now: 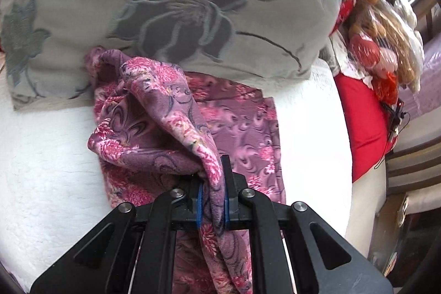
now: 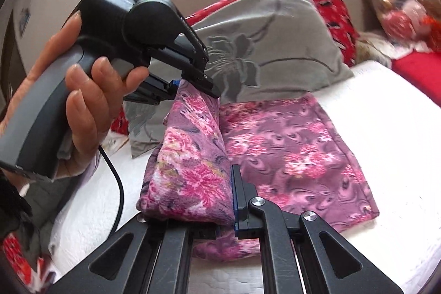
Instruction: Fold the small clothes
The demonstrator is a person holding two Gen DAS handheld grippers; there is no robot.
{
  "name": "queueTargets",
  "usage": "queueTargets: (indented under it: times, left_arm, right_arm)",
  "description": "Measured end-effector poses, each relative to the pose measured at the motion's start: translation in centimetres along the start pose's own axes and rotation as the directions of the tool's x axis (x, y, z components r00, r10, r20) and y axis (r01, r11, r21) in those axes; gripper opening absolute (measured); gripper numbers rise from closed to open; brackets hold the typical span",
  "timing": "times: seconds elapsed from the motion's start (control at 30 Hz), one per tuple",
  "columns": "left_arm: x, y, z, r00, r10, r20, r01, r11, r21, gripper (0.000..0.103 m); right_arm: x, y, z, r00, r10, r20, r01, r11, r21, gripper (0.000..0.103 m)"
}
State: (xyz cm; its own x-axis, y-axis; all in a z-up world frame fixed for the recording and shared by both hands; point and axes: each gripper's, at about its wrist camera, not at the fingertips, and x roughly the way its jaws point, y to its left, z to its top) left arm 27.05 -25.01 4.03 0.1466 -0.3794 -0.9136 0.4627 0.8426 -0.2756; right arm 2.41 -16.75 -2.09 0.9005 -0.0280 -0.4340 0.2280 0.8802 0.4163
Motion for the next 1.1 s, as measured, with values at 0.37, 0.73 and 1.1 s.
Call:
queueTargets:
  times: [0.37, 0.73, 1.1]
  left_arm:
    - [5.8, -6.1, 0.6, 0.996, 0.042, -0.082, -0.036, 0.996, 0.080, 0.008]
    - [8.6, -7.1, 0.6, 0.993, -0.001, -0.117, 0.005, 0.999, 0.042, 0.030]
    - [0.3, 2.2, -1.9, 0.996, -0.077, 0.045, 0.079, 0.996, -0.039, 0.046]
  right_arm:
    - [0.1, -7.4, 1.1, 0.999, -0.054, -0.009, 0.054, 0.987, 0.148, 0.006]
    - [2.7, -13.4, -0.1, 0.990, -0.034, -0.140, 0.080, 0.938, 0.338, 0.008]
    - [-0.7, -17.5, 0.9, 0.987, -0.019, -0.157, 0.087, 0.895, 0.438, 0.033]
